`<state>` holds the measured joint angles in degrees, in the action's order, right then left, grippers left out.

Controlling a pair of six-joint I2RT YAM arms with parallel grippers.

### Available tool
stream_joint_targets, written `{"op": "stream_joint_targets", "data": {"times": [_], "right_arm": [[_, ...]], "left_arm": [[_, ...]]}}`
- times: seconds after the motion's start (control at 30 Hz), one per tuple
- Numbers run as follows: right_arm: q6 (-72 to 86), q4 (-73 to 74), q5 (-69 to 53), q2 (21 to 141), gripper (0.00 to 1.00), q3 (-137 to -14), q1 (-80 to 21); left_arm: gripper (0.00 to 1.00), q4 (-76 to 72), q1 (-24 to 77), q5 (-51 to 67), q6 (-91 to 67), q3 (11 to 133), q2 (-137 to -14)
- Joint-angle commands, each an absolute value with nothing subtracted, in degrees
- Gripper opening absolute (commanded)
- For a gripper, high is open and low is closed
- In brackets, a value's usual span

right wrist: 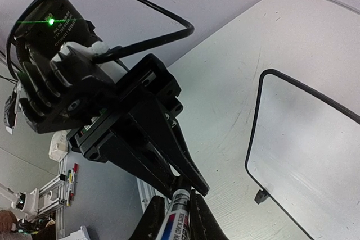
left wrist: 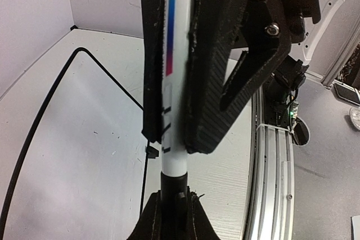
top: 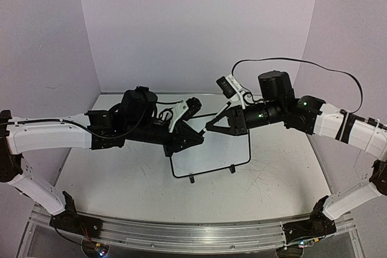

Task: Write a sentence on the whiteboard
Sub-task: Pass from the left arm to the right, then open the pen cap from the whiteboard marker.

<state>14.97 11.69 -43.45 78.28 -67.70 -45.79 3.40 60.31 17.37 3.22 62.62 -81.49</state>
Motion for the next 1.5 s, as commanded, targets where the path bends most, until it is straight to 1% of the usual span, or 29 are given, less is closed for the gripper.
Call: {"op": "stream_joint_targets", "data": {"times": [0.0,0.03,0.1,0.13,0.23,0.27,0.3,0.37,0.4,0.43,0.47,0.53,0.7,0.8,0.83,0.9,1.13,1.23,1.3,1.37,1.4,1.47], "right_arm": [[15.1,10.3,-44.1,78.1,0.11,-67.6,-46.0],[15.2,10.2,-44.0,78.1,0.1,-67.5,-46.0],[15.4,10.0,-43.6,78.0,0.02,-67.4,-46.0],[15.6,9.9,-43.5,78.0,0.0,-67.2,-46.0],[16.6,8.3,-43.1,77.4,0.0,-66.4,-46.0],[16.8,8.0,-42.9,77.2,0.0,-66.2,-46.0],[17.0,7.8,-42.5,77.0,0.0,-66.0,-46.0],[17.2,7.6,-41.8,76.7,0.0,-65.7,-46.0],[17.3,7.5,-41.7,76.7,0.0,-65.6,-46.0],[17.5,7.3,-41.9,76.6,0.0,-65.6,-45.9],[17.6,7.1,-42.1,76.6,0.0,-65.5,-45.9],[17.9,6.6,-42.4,76.7,0.0,-65.5,-46.0],[18.3,6.0,-43.3,76.7,0.0,-65.2,-46.0],[18.5,5.8,-43.5,76.8,0.0,-65.0,-46.0],[18.5,5.8,-43.7,76.8,0.0,-65.0,-46.0],[18.6,5.7,-43.9,77.1,0.03,-65.1,-46.0],[19.2,4.6,-44.2,77.3,0.21,-64.9,-46.0],[19.3,4.4,-44.5,77.5,0.24,-64.9,-46.0],[19.4,4.3,-44.3,77.6,0.23,-64.8,-46.0],[19.7,4.2,-44.0,77.7,0.2,-64.8,-46.0],[19.8,4.2,-43.9,77.8,0.17,-64.8,-46.0],[20.0,4.1,-43.8,77.9,0.06,-64.9,-46.0]], "left_arm": [[0.0,2.8,60.2,17.7,4.0,65.8,-82.1],[0.0,2.8,60.2,17.7,4.0,65.8,-82.2],[0.0,2.8,60.2,17.7,4.0,65.9,-82.3],[0.0,2.7,60.2,17.7,3.9,65.9,-82.3],[0.0,2.7,60.2,17.1,3.4,65.9,-82.0],[0.04,2.7,60.2,16.3,3.0,65.9,-81.8],[0.14,2.7,60.2,15.6,2.7,65.8,-81.4],[0.28,2.3,60.2,15.4,2.7,65.2,-80.6],[0.33,1.9,60.2,15.5,2.7,64.9,-80.2],[0.35,1.7,60.2,15.5,2.6,64.8,-80.0],[0.34,1.6,60.2,15.8,2.5,64.9,-80.0],[0.26,1.5,60.2,15.5,2.4,65.0,-80.4],[0.1,1.5,60.2,15.3,2.2,65.1,-80.9],[0.02,1.3,60.2,15.4,2.4,65.3,-81.3],[0.0,1.4,60.2,15.4,2.4,65.3,-81.3],[0.0,1.3,60.2,15.4,2.5,65.5,-81.6],[0.0,1.3,60.2,15.2,2.6,65.7,-81.8],[0.0,1.3,60.2,15.0,2.6,65.6,-81.8],[0.0,1.3,60.2,15.3,2.6,65.6,-81.8],[0.0,1.2,60.2,15.6,2.5,65.7,-81.9],[0.0,1.2,60.2,15.7,2.5,65.8,-82.0],[0.0,1.2,60.2,15.8,2.5,65.9,-82.0]]}}
